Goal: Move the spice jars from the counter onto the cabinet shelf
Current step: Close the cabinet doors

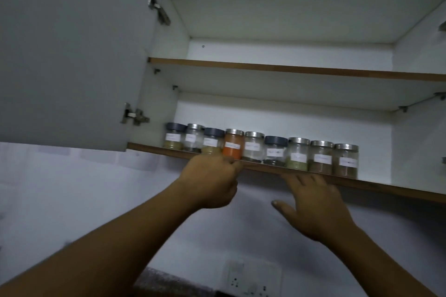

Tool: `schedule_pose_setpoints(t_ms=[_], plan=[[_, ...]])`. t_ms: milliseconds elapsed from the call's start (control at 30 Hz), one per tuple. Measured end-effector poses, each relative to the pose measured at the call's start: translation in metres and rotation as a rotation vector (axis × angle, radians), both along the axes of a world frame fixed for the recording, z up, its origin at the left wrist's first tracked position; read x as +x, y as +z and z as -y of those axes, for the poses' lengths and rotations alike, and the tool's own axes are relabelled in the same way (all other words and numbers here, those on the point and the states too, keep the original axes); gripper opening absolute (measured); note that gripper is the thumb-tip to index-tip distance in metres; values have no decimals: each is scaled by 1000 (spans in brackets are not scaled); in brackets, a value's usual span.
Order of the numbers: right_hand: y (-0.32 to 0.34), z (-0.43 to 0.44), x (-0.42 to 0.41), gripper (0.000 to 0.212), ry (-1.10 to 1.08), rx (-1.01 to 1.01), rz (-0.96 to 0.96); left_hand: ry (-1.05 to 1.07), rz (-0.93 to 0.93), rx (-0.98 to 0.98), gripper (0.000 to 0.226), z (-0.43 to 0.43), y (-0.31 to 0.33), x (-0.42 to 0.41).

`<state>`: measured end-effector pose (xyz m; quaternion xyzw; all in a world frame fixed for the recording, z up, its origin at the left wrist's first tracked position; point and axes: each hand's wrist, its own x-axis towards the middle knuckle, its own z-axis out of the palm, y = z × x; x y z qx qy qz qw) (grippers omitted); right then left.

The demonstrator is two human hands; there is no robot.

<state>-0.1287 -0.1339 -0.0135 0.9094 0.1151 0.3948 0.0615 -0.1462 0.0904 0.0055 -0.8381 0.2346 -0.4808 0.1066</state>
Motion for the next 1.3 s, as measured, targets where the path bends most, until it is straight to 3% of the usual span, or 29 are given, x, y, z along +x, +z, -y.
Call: schedule_pose_setpoints(t_ms=[200,400,700,833,967,1067,1167,1300], plan=[[-24,-127,-21,76,299,48,34,188,198,-42,21,-102,14,-76],[-35,-280,-55,74,605,206,147,423,352,-89,61,-212,17,-148],[-34,-439,-111,96,830,294,159,685,463,-187,73,-315,9,-217],[-37,-493,-129,98,914,404,112,609,414,-387,84,-345,7,-230],[-36,-535,-141,101,949,530,32,278,246,-776,94,-361,8,-229],[-30,-552,-144,96,923,645,28,96,93,-976,87,-363,15,-221],[-23,-555,-143,95,899,709,61,53,61,-996,67,-362,19,-214],[-20,-545,-138,91,909,616,159,52,138,-971,51,-364,17,-209]])
